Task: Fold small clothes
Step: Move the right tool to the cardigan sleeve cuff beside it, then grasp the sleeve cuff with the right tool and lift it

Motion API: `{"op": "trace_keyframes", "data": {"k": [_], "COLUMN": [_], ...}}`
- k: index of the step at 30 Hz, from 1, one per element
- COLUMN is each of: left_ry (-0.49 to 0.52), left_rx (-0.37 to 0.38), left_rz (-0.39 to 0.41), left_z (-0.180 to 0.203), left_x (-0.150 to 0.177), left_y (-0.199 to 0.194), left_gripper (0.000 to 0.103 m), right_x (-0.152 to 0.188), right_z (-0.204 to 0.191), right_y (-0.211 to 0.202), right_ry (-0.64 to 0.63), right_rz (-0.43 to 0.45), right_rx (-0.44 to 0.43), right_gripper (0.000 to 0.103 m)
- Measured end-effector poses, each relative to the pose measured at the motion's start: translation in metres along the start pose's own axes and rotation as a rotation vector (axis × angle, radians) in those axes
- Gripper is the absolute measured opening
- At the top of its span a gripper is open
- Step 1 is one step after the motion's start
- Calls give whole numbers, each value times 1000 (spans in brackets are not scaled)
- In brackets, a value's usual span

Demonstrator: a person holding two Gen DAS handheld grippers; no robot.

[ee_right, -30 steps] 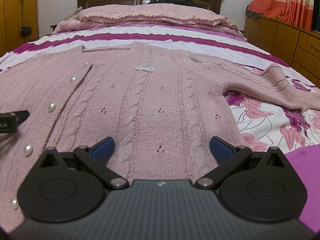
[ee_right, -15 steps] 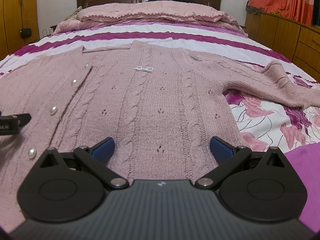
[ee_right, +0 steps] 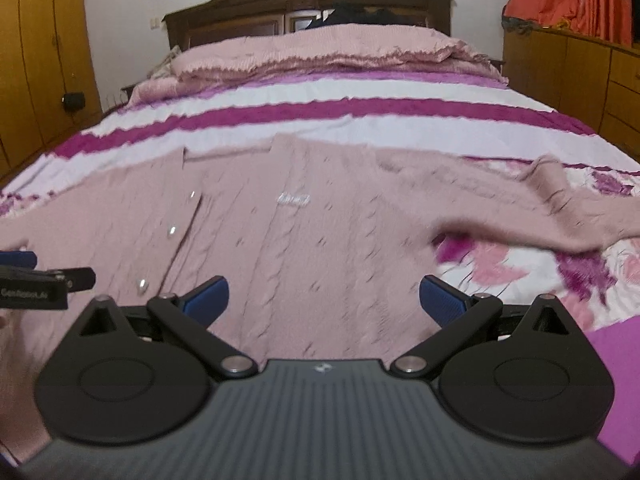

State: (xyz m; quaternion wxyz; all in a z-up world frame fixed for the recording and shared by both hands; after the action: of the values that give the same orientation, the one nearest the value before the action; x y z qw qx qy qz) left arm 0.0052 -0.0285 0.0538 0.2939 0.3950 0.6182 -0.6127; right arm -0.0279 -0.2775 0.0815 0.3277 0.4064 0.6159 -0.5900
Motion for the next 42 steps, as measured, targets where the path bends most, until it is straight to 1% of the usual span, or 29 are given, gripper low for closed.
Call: {"op": "trace_keyframes", "data": {"k": [6,9,12,18,22,27,29,34,38,40,42], "left_ry": [-22,-41,-37,-46,-63,-38,-35,-37,-31,-26,-23], "left_rx": [43,57,53,21,-4,-43,-53,-78,-88,-92,-93], "left_rz": [7,12,16,-26,-69,-86,-94,-120,-131,-135,-136], "left_z": [21,27,34,36,31,31,31,31,33,34,35], "left_x": [-31,-45,-54,-55,-48,-44,-42,-40,-37,-36,-35], "left_y": [-12,-14,-14,-1,11,19,23,32,36,37,37], "left_gripper": [103,103,103,103,103,103,103,103,103,103,103], "right_x": [-27,-36,-41,-39,-32,-22,-16,-6,-7,-9,-10], "right_z": [44,67,94,154,200,244,258,278,279,283,288], "right_y": [-7,-7,-5,9,26,45,52,68,82,88,91], "right_ry": [65,68,83,133,216,308,347,434,425,448,473], "right_rz": [45,65,75,70,46,28,21,7,38,63,90], "right_rx": [20,47,88,181,259,353,375,349,320,308,300], "right_gripper": [103,103,103,103,103,103,103,103,103,103,100]}}
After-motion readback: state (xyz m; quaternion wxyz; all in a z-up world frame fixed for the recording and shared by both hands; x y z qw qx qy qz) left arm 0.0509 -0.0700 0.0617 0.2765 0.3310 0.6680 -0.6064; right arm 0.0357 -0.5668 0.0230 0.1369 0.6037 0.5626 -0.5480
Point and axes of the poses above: each gripper's, at about its wrist camera, not at the fingertips, and y roughly the way its jaws point, z to its right, x to its underside, the point moved 1 cm from there along y, roughly the way its jaws point, and after that the axes turned 8 degrees about z, right-handed, at the moved point
